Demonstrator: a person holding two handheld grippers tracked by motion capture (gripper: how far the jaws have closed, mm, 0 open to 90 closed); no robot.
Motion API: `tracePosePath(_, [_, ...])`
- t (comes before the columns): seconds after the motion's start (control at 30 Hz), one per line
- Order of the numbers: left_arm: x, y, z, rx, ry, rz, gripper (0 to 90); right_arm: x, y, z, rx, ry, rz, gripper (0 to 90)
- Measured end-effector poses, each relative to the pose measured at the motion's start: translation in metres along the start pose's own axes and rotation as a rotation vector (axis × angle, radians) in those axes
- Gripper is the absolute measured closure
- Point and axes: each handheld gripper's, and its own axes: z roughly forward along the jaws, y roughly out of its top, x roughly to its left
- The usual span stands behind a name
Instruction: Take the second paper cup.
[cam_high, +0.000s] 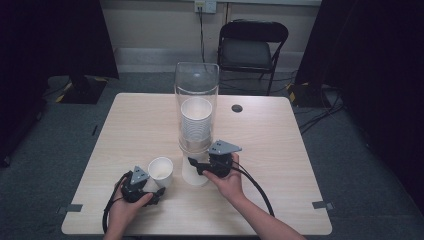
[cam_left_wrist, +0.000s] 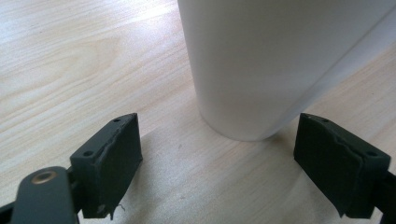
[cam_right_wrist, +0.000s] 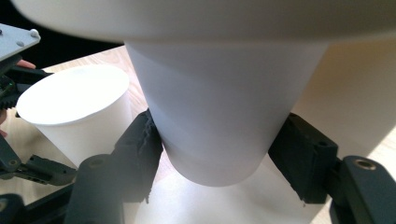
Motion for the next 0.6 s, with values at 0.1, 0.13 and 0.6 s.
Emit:
tracePosePath(0.1, [0.0,0.0,0.0,0.0,0.0,0.0,14.6,0.0,0.001,-0.001,0.003,-0.006,0.015,32.9])
tracePosePath(0.13, [0.0,0.0,0.0,0.0,0.0,0.0,14.6,0.0,0.002,-0.002,-0.002,-0.006,0.014,31.7])
tracePosePath(0.6, [0.0,0.0,0.0,0.0,0.0,-0.001,14.5,0.001,0.001,0.001,0.019,-0.016,-0.054,37.1])
